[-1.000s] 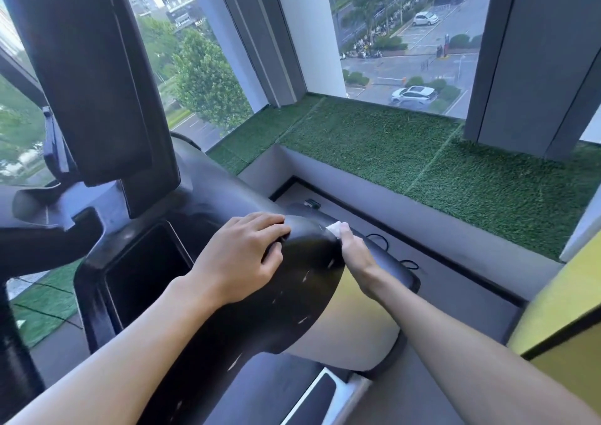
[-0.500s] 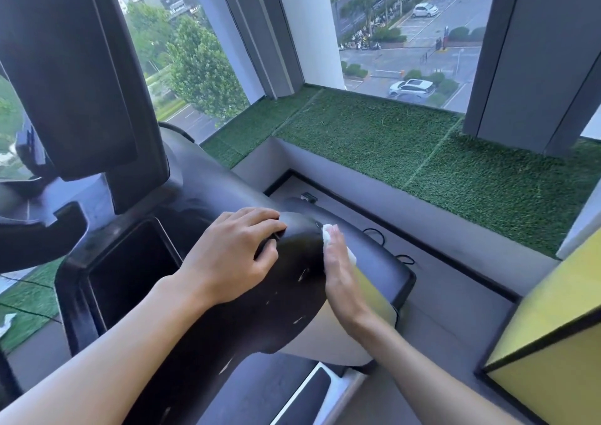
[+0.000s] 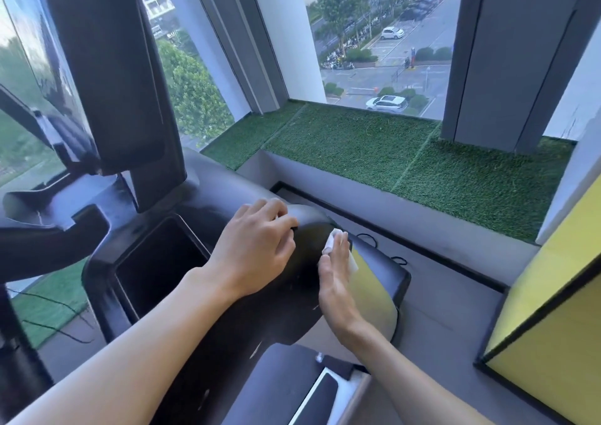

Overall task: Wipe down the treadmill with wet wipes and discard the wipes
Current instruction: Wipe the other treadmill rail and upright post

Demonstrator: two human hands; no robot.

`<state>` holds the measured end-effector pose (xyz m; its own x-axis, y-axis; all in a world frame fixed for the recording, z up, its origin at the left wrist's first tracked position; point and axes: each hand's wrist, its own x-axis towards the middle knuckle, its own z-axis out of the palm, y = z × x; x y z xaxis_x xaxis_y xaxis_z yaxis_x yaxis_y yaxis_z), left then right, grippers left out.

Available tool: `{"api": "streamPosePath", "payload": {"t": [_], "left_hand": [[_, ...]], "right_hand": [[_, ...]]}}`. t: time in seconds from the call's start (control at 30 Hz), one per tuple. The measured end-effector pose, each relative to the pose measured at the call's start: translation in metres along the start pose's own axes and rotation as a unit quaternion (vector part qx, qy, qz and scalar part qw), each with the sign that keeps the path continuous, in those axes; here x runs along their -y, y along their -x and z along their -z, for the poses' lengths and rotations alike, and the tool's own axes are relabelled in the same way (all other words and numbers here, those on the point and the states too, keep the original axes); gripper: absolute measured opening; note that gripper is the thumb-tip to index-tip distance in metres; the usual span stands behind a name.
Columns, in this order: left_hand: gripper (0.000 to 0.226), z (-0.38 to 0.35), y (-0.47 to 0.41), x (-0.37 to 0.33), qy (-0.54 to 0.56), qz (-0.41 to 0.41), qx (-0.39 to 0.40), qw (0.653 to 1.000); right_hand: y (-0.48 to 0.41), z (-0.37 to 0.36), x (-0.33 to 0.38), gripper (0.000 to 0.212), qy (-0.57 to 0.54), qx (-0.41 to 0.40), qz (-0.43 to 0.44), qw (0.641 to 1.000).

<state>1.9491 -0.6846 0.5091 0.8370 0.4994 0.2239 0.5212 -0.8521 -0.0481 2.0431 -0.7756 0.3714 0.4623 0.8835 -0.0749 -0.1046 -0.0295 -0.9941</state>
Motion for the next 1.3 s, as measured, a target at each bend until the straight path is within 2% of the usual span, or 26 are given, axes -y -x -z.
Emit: {"api": "streamPosePath", "payload": {"t": [0.13, 0.2, 0.3, 0.4, 0.43, 0.53, 0.6, 0.8, 0.83, 0.93, 1.0, 1.07, 1.2, 1.3], "left_hand": [[0.041, 0.012, 0.036, 0.008, 0.014, -0.035, 0.014, 0.999], [0.046, 0.013, 0.048, 0.011, 0.012, -0.039, 0.029, 0.999], [0.048, 0.010, 0.049, 0.012, 0.028, -0.026, 0.031, 0.999], [0.047, 0.009, 0.048, 0.010, 0.026, -0.029, 0.024, 0.999], [0.047, 0.009, 0.049, 0.009, 0.026, -0.028, 0.020, 0.999], [0.046, 0.011, 0.049, 0.008, 0.030, -0.024, 0.008, 0.999], [0.046, 0.009, 0.048, 0.008, 0.031, -0.025, 0.011, 0.999], [0.046, 0.008, 0.048, 0.009, 0.032, -0.024, 0.004, 0.999], [0.046, 0.008, 0.048, 0.009, 0.033, -0.025, 0.003, 0.999], [0.047, 0.008, 0.047, 0.010, 0.039, -0.025, 0.001, 0.999], [0.047, 0.007, 0.047, 0.010, 0.041, -0.025, -0.001, 0.999], [0.047, 0.007, 0.046, 0.011, 0.043, -0.026, -0.005, 0.999], [0.047, 0.006, 0.046, 0.011, 0.043, -0.032, -0.009, 0.999], [0.048, 0.006, 0.047, 0.010, 0.042, -0.032, -0.012, 0.999]], "right_hand": [[-0.018, 0.004, 0.005, 0.059, -0.057, -0.093, -0.082, 0.991], [-0.005, -0.010, 0.009, 0.066, -0.042, -0.077, -0.048, 0.995], [0.031, -0.037, 0.005, 0.069, 0.006, -0.018, 0.050, 0.999], [0.028, -0.032, -0.007, 0.062, 0.030, -0.043, 0.084, 0.995], [0.019, -0.028, -0.010, 0.061, 0.013, -0.073, 0.071, 0.995], [-0.002, -0.019, -0.011, 0.058, -0.035, -0.134, -0.040, 0.990], [0.001, -0.024, -0.009, 0.056, -0.018, -0.122, -0.054, 0.991], [0.050, -0.053, -0.012, 0.054, 0.019, -0.055, 0.060, 0.997], [0.046, -0.050, -0.014, 0.055, 0.016, -0.059, 0.049, 0.997], [0.023, -0.035, -0.016, 0.062, -0.050, -0.123, -0.053, 0.990], [0.016, -0.033, -0.015, 0.059, -0.069, -0.148, -0.086, 0.983], [0.027, -0.045, -0.008, 0.057, -0.057, -0.135, -0.062, 0.987], [0.070, -0.080, -0.004, 0.056, -0.013, -0.065, 0.049, 0.997], [0.064, -0.075, -0.017, 0.051, -0.008, -0.083, 0.039, 0.996]]}}
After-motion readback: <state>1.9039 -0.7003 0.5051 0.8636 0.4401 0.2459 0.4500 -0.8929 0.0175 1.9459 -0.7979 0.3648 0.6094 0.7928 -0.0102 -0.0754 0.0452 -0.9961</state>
